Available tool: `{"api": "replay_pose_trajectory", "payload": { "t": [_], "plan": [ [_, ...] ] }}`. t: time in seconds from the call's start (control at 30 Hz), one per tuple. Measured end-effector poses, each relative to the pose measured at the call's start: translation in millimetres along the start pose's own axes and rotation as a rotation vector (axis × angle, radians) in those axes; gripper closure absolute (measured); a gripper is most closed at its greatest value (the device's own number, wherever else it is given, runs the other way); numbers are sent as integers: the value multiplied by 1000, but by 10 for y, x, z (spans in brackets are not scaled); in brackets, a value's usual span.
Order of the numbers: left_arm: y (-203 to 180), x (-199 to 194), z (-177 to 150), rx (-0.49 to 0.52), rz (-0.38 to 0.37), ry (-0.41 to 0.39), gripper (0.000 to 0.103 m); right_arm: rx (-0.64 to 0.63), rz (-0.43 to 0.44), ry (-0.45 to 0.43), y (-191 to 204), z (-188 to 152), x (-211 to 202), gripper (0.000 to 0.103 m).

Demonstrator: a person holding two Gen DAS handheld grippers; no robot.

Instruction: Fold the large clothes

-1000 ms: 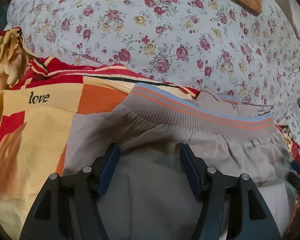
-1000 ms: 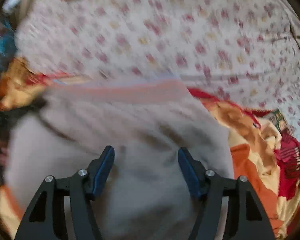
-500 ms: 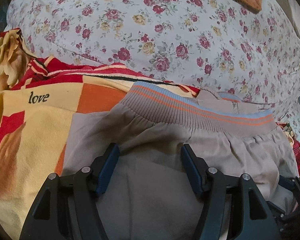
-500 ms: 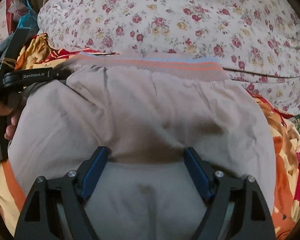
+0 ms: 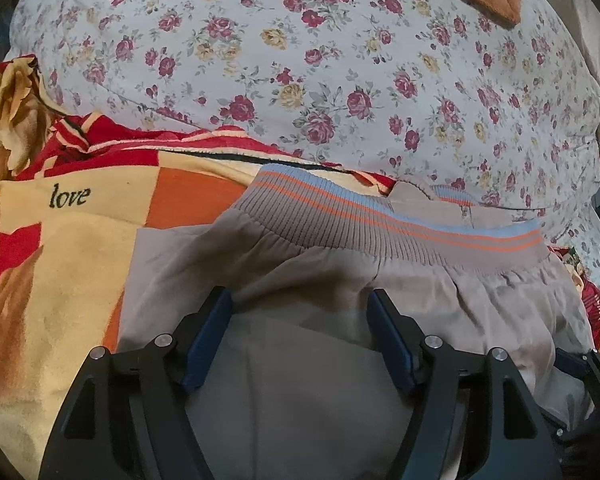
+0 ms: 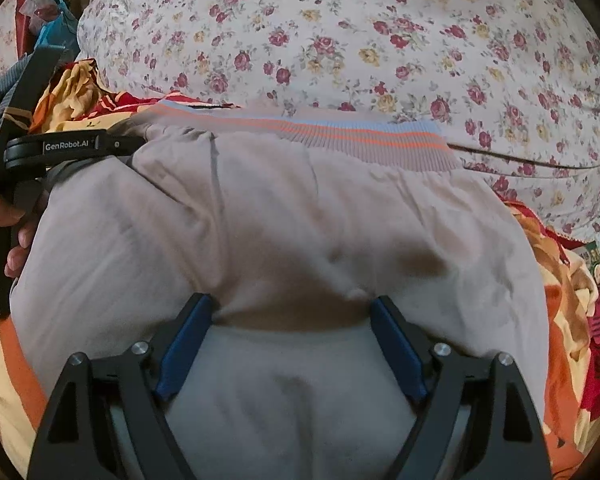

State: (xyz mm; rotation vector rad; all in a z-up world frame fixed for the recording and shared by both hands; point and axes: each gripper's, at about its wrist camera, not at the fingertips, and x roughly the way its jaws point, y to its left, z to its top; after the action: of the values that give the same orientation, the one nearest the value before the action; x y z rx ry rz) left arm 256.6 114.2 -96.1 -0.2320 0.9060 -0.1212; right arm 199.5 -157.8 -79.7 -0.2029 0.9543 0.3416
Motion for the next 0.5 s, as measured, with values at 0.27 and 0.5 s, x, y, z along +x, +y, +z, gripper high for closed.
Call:
{"api": "replay_pose_trajectory", "payload": {
  "t": [0.27,0.5],
  "plan": [
    [482,-1123,-69,-98,-11,-137,37,43,-63,-116,-142,-11,-731,23],
    [731,-1839,-697,-209,-61,-163,37,205,-64,-180,-329,-582,-1181,18]
  ]
}}
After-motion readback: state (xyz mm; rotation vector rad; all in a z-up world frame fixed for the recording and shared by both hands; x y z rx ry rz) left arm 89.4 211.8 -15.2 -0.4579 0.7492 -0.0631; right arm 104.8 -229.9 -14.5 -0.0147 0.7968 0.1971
